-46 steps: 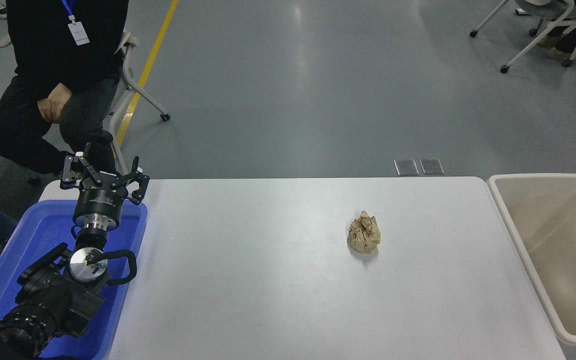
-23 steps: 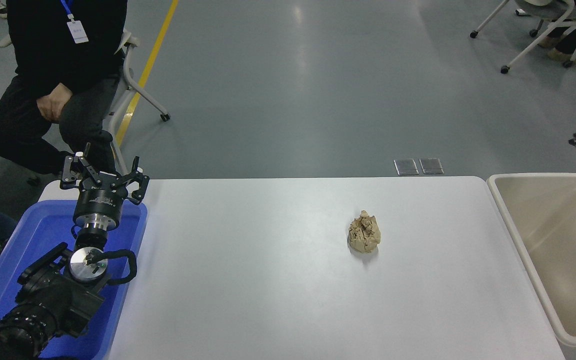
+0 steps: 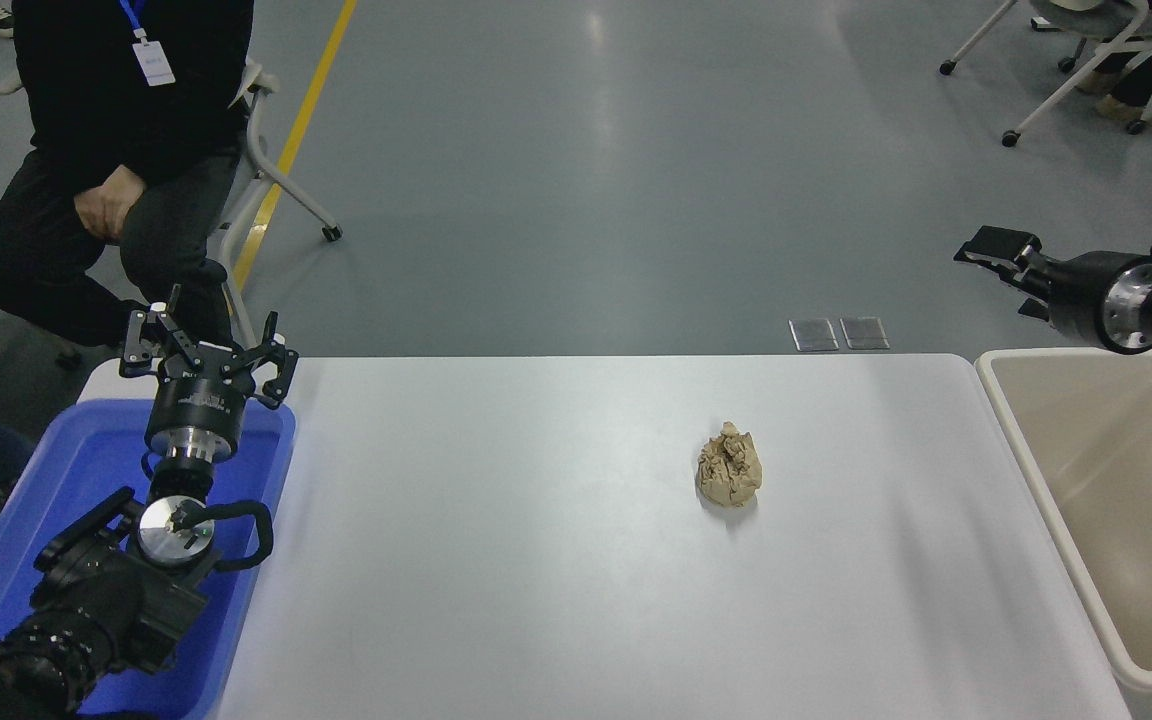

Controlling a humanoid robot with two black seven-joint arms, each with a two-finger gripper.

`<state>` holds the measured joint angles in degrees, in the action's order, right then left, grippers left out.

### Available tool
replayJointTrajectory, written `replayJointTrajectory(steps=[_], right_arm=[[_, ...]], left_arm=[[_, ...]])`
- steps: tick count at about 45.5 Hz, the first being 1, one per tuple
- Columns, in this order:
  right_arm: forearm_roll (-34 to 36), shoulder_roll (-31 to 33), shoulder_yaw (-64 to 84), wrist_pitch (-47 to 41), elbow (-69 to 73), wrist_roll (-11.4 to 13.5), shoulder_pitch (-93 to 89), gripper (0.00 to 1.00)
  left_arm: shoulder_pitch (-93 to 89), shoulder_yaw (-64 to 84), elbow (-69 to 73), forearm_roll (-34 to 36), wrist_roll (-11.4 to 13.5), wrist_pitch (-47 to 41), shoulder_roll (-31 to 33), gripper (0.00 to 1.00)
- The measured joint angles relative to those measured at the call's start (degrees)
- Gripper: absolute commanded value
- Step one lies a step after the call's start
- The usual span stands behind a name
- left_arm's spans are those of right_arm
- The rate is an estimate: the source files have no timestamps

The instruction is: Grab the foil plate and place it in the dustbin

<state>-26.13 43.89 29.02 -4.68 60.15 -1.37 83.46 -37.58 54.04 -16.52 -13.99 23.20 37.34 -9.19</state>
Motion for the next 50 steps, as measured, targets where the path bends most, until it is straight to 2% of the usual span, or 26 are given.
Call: replayJointTrajectory(steps=[20, 42, 50], right_arm=[[-0.8, -8.9, 20.3, -2.6, 7.2, -0.5, 15.1, 1.0], [-0.6, -15.5, 25.4, -17.4, 20.5, -0.6, 31.4, 1.0], [3.0, -19.7, 26.3, -21.9, 24.5, -0.6, 36.6, 1.0]], left_arm=[[0.0, 0.0, 0.0, 0.0, 0.0, 0.0, 0.0, 0.99], [0.0, 0.0, 0.0, 0.0, 0.0, 0.0, 0.0, 0.99], [0.0, 0.0, 0.0, 0.0, 0.0, 0.0, 0.0, 0.99]])
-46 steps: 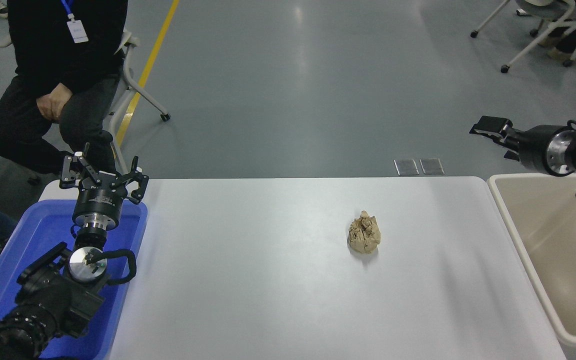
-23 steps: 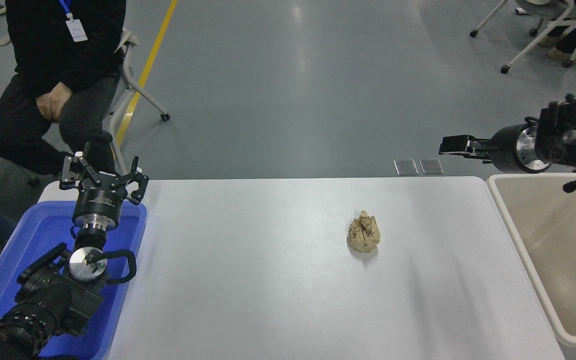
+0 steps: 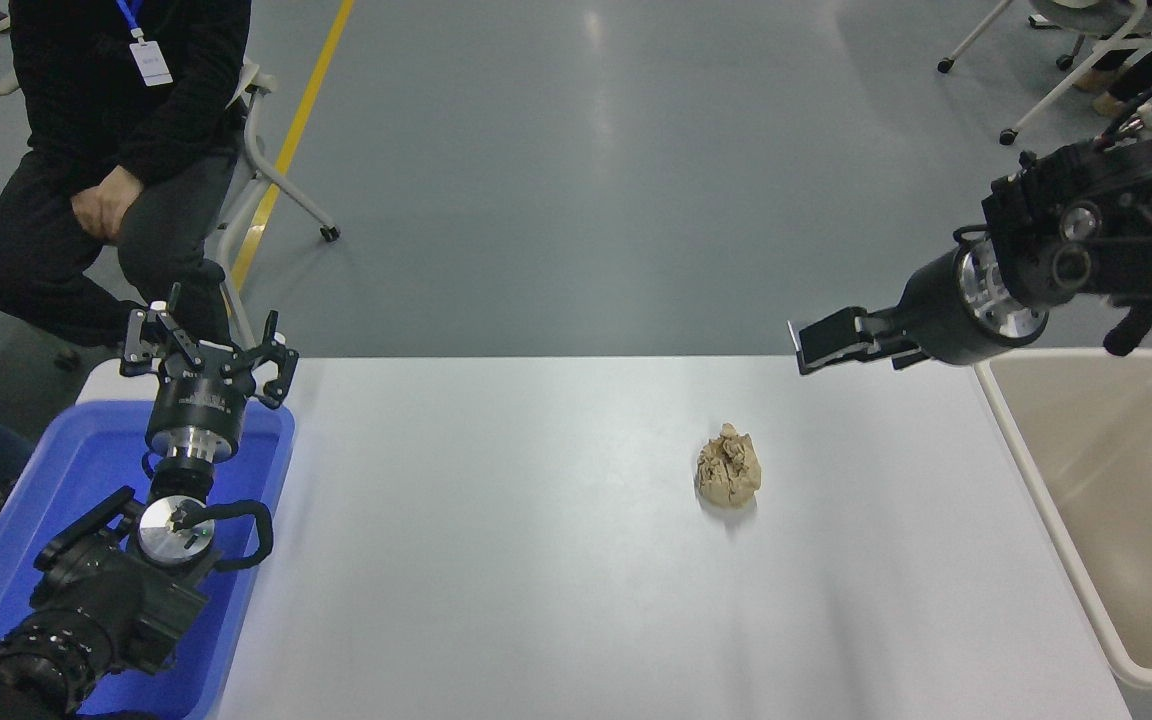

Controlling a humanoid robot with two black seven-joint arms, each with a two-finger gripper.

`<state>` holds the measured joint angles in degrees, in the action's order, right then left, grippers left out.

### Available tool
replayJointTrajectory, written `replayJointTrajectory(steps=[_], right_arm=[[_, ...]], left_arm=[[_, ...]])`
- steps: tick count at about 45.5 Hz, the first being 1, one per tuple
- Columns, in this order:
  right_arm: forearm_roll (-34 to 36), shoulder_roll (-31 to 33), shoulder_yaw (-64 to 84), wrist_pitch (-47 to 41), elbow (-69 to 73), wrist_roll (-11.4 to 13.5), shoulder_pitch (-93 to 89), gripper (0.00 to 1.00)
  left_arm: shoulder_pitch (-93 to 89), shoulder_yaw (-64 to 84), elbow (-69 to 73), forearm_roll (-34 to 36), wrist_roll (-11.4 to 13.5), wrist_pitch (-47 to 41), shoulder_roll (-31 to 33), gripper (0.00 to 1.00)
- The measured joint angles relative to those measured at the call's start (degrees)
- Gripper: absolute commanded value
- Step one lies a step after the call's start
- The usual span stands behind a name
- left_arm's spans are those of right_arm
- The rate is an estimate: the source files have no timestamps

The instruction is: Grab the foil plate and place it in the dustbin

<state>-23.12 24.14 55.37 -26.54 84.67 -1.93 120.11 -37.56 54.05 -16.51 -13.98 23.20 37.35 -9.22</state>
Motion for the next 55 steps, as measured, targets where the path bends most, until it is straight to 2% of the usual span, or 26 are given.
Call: replayJointTrajectory(steps=[19, 26, 35, 55], right_arm=[[11.0, -14.0, 3.9, -4.4, 0.6, 0.4, 5.0, 1.0], [14.8, -18.2, 6.8, -4.9, -1.1, 1.4, 6.0, 1.0], [18.5, -20.3, 9.7, -7.0, -1.2, 2.9, 8.5, 1.0], [26.8, -21.6, 11.1, -11.6, 0.8, 3.5, 12.2, 1.0]], left_arm=[[0.0, 0.0, 0.0, 0.0, 0.0, 0.0, 0.0, 0.99], [0.0, 0.0, 0.0, 0.0, 0.0, 0.0, 0.0, 0.99], [0.0, -0.1, 0.0, 0.0, 0.0, 0.0, 0.0, 0.99], [0.0, -0.1, 0.0, -0.1, 0.0, 0.0, 0.0, 0.99]])
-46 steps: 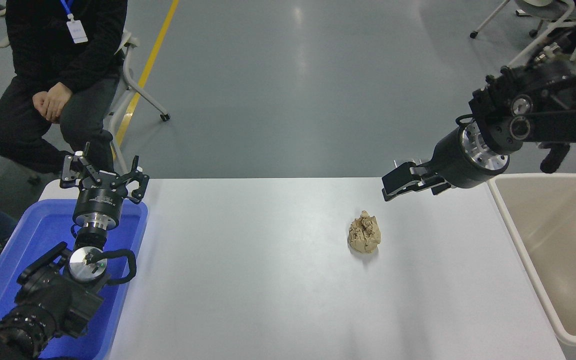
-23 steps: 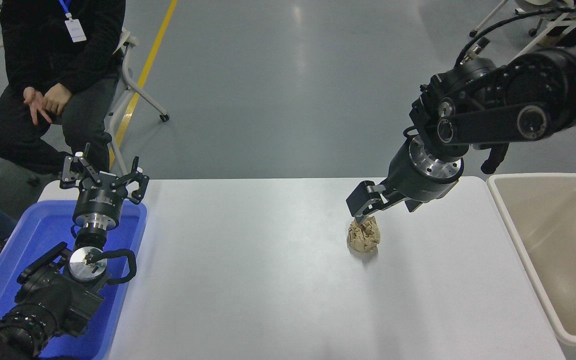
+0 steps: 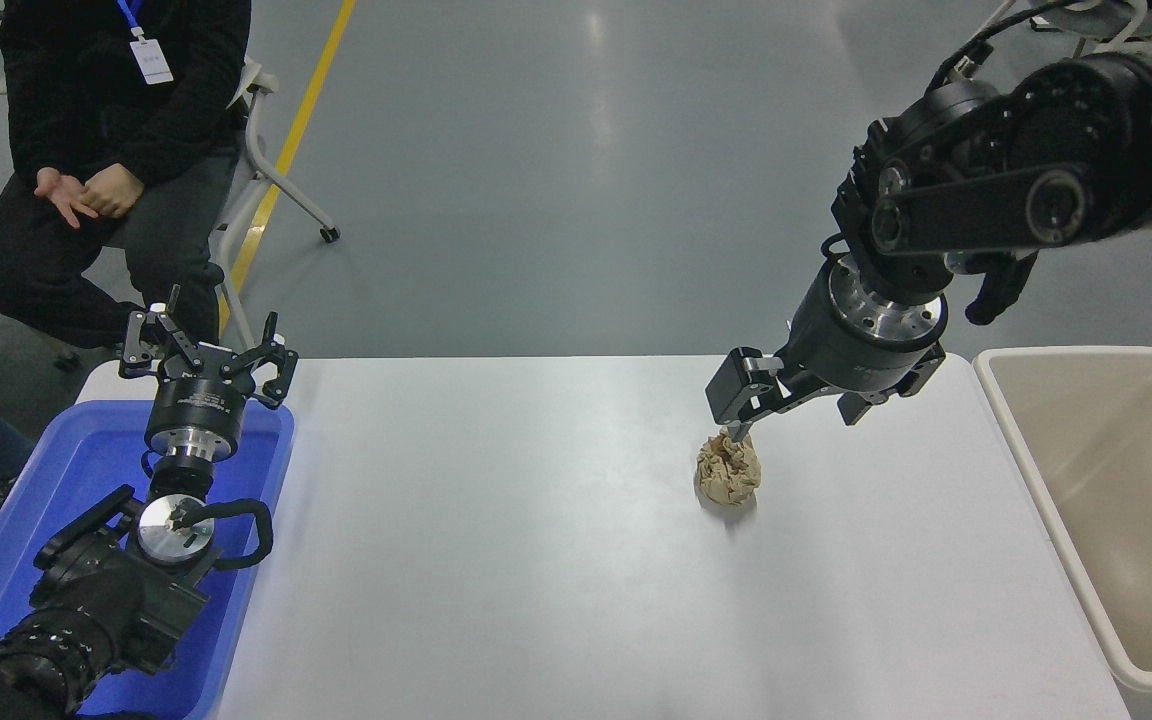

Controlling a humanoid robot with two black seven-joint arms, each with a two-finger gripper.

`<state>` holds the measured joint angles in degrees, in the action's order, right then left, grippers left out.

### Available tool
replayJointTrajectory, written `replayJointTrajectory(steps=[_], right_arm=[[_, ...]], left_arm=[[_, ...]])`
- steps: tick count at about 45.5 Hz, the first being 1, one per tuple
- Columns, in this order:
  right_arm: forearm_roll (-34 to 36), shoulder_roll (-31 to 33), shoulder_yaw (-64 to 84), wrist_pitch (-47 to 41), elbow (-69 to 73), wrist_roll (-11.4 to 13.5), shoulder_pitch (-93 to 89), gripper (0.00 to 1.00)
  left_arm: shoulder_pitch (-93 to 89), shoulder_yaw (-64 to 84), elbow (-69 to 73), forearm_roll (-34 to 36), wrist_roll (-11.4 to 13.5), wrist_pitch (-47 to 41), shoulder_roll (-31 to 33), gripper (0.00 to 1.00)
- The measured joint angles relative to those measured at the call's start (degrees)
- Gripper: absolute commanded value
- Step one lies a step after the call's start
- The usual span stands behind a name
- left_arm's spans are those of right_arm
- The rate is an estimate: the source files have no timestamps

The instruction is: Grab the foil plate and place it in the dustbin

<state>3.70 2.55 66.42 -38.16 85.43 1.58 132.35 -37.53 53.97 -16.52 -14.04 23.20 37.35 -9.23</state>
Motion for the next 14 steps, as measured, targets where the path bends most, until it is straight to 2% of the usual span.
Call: replayJointTrajectory(steps=[14], right_arm=[[1.4, -0.1, 0.5, -3.3, 0.3, 0.0, 0.5, 1.0]], left_arm=[[0.0, 0.0, 0.0, 0.0, 0.0, 0.0, 0.0, 0.99]])
